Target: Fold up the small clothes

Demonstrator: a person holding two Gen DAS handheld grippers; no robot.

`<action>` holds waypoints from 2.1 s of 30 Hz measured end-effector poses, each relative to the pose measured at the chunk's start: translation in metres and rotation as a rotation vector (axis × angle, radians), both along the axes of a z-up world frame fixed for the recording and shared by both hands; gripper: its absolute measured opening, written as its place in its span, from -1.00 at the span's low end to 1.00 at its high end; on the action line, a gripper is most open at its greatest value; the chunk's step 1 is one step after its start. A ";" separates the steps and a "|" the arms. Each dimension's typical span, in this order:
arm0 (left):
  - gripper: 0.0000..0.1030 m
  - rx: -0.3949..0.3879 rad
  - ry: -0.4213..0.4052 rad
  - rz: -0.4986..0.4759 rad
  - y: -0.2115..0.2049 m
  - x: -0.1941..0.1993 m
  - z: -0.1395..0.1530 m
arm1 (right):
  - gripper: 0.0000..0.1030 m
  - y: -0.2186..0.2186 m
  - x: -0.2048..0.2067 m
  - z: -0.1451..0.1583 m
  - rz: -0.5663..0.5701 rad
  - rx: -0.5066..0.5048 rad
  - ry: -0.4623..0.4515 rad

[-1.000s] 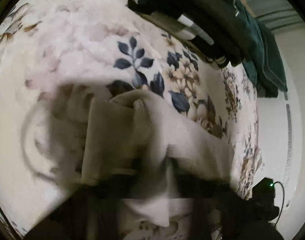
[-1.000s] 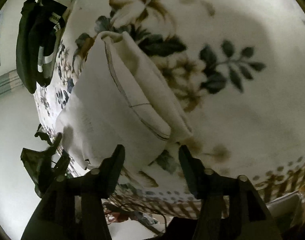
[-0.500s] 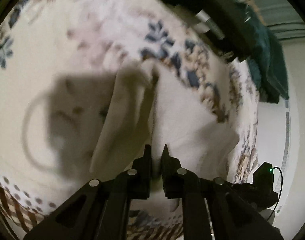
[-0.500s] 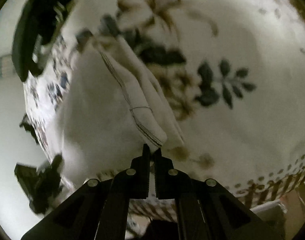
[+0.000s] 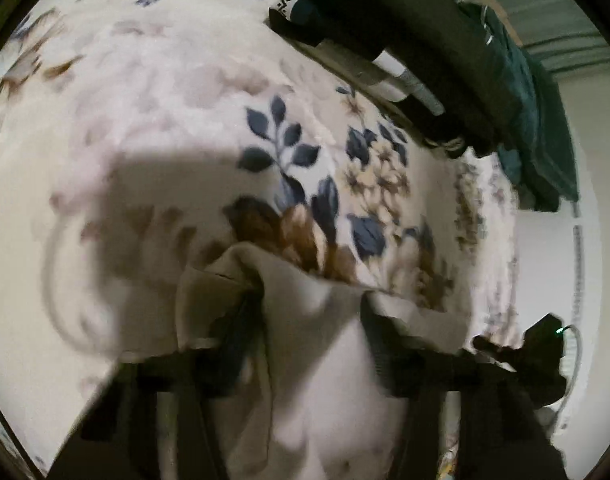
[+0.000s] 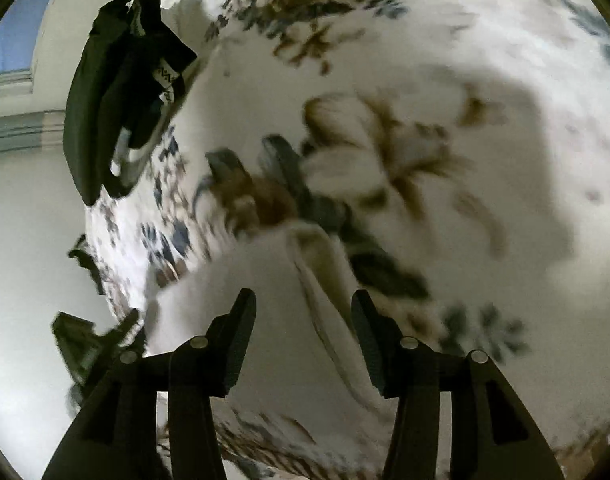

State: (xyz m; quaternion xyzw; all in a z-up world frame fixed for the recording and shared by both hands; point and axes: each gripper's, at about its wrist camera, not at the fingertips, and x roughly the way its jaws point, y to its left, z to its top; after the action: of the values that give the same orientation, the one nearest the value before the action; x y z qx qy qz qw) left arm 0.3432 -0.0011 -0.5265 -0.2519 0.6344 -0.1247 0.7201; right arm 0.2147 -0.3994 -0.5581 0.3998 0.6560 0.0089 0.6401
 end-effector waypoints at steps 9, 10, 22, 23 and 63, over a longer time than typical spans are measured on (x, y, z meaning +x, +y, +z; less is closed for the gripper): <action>-0.88 -0.013 -0.014 0.023 0.014 0.008 -0.020 | -0.90 -0.005 0.012 -0.016 -0.054 -0.087 -0.032; -0.88 -0.023 -0.006 0.028 0.016 0.008 -0.024 | -0.90 -0.003 0.014 -0.019 -0.044 -0.090 -0.018; -0.59 0.032 0.032 -0.035 0.008 -0.036 0.022 | 0.00 0.011 0.005 0.019 0.076 -0.093 0.001; -0.59 0.080 0.029 -0.057 0.004 -0.043 0.022 | 0.00 0.012 0.000 0.017 0.095 -0.092 0.013; -0.64 -0.227 -0.026 -0.048 -0.005 -0.024 0.000 | -0.56 0.035 -0.001 -0.016 0.150 0.299 -0.030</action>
State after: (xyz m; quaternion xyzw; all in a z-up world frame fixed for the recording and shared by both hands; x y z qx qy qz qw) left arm 0.3187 -0.0062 -0.5264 -0.3149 0.6125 -0.2162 0.6921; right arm 0.2141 -0.3644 -0.5737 0.4404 0.6657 0.1601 0.5808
